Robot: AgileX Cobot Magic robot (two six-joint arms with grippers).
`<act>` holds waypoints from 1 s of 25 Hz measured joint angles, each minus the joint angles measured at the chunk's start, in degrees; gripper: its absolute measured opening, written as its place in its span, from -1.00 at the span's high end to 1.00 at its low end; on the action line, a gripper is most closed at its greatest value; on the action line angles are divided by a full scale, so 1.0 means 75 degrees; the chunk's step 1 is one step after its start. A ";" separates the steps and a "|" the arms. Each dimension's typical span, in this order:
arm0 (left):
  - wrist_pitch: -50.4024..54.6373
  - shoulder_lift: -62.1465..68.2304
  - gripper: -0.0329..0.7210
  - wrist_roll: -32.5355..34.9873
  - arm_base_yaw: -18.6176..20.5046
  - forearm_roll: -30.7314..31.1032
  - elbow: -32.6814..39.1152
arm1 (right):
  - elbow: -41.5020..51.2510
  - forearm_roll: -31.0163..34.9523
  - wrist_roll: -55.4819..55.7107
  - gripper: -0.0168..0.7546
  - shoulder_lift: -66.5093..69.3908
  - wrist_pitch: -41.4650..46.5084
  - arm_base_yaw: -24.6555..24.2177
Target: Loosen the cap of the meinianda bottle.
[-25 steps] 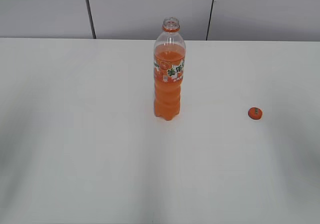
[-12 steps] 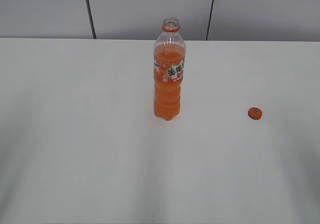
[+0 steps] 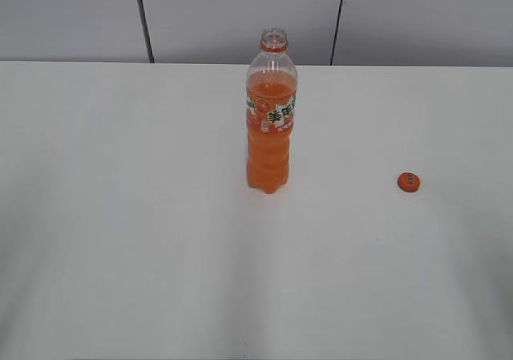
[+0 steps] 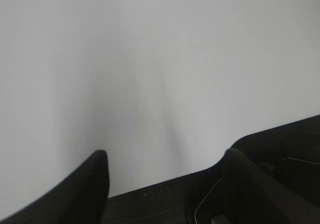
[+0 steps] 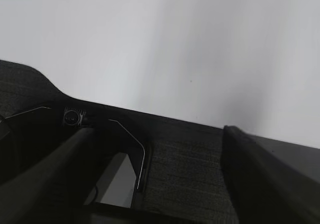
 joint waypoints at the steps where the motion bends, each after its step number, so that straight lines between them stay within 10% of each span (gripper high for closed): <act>1: 0.0000 -0.0057 -0.24 0.0000 0.0000 0.0000 0.0000 | 0.0016 -0.0010 0.0000 -0.56 0.0000 0.0026 0.0000; 25: 0.0020 -0.3174 -0.22 -0.0168 0.0000 0.0000 0.0000 | 0.0016 -0.0024 0.0018 -0.56 -0.1489 0.0049 0.0000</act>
